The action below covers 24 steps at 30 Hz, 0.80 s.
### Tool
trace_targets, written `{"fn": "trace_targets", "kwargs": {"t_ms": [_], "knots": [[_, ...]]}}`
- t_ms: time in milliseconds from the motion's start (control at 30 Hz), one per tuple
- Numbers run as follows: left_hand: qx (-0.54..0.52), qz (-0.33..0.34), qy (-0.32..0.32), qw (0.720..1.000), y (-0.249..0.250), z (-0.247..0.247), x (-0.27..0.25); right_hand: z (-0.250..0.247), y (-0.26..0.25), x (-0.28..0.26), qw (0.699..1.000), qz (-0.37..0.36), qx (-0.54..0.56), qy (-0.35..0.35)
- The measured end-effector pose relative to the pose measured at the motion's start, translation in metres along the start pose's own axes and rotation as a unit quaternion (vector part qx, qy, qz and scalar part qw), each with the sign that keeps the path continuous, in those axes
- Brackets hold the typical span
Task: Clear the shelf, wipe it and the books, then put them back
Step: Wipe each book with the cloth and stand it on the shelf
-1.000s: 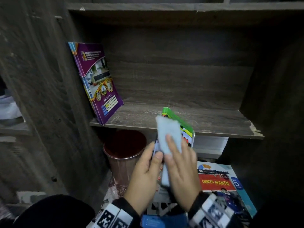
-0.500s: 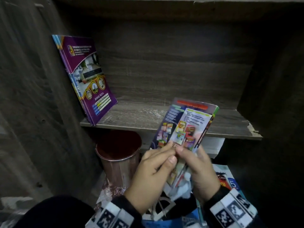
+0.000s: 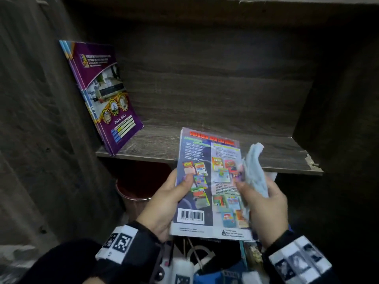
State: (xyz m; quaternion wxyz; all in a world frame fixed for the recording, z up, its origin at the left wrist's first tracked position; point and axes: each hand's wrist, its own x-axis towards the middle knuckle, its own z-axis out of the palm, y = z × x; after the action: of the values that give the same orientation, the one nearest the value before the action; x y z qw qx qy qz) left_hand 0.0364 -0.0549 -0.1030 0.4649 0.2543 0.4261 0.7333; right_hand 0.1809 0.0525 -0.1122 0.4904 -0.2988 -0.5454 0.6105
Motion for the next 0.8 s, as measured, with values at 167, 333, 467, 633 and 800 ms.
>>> {"fn": "trace_targets", "kwargs": {"t_ms": [167,333,467,633,800], "knots": [[0.016,0.093,0.055,0.994,-0.008,0.007,-0.001,0.015,0.036,-0.044,0.854,-0.175,-0.459,-0.171],[0.122,0.111,0.012,0.986,-0.019,0.011,-0.014,0.019,0.042,-0.037,0.807,-0.252,-0.497,-0.194],[0.140,0.132,-0.028,0.981,-0.027,0.020,-0.023,0.006,0.027,-0.005,0.890,-0.125,-0.429,-0.087],[0.095,0.179,0.028,0.979,-0.018,0.014,-0.020,0.025,0.036,-0.046,0.867,-0.099,-0.468,-0.137],[0.158,0.144,0.016,0.977,-0.025,0.001,-0.017,0.030,0.042,-0.060,0.833,-0.178,-0.489,-0.186]]}}
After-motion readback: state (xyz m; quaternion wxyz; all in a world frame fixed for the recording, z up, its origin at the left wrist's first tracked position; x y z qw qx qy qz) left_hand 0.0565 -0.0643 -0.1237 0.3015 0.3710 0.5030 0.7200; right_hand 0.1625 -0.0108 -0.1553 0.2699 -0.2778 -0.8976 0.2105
